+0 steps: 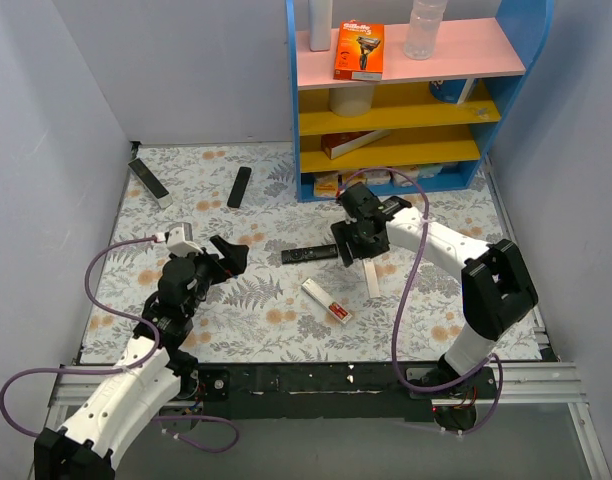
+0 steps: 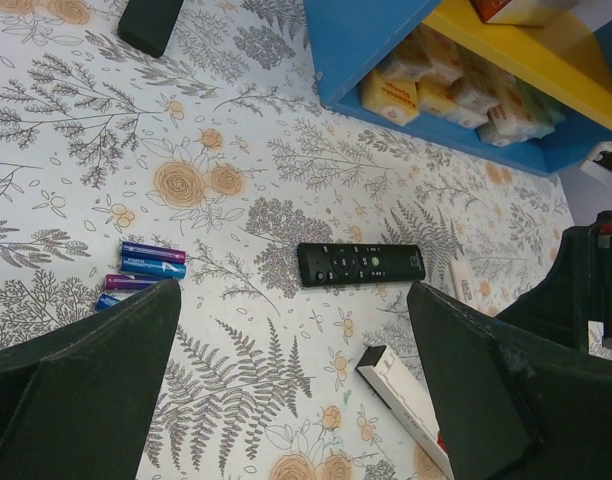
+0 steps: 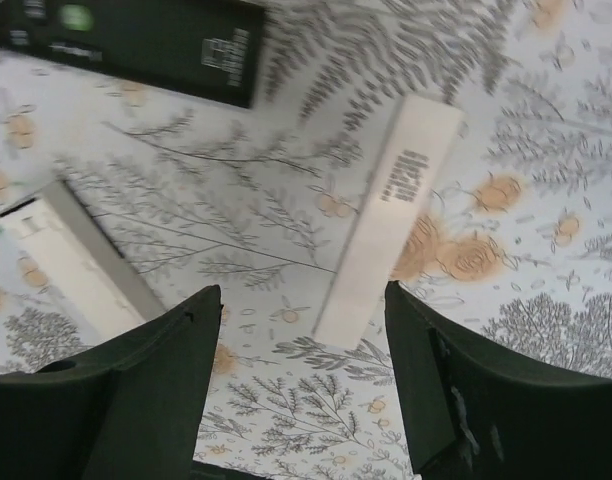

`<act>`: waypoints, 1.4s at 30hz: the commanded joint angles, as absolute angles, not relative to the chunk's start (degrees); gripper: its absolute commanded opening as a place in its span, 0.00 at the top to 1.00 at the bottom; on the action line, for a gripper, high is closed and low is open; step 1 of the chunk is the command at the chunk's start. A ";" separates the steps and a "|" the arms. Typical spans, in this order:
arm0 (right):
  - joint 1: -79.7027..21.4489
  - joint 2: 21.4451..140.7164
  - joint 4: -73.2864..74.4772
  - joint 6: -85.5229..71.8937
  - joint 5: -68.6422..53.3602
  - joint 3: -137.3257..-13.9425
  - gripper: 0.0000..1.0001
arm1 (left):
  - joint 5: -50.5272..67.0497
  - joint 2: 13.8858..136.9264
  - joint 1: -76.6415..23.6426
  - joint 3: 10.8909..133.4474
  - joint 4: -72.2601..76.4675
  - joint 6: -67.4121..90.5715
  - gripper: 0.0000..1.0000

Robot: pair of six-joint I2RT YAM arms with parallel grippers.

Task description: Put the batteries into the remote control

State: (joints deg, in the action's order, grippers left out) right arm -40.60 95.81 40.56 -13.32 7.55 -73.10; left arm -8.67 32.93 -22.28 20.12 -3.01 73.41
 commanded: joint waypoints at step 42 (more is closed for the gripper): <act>-32.34 108.46 33.93 -18.19 8.18 -64.95 0.58 | -6.24 39.81 -22.15 20.48 5.36 68.91 0.02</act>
State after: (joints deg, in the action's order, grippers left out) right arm -30.96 104.18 35.70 -17.78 7.97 -66.78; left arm -6.59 39.40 -22.28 20.40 3.97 69.41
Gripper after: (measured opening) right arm 0.445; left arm 0.981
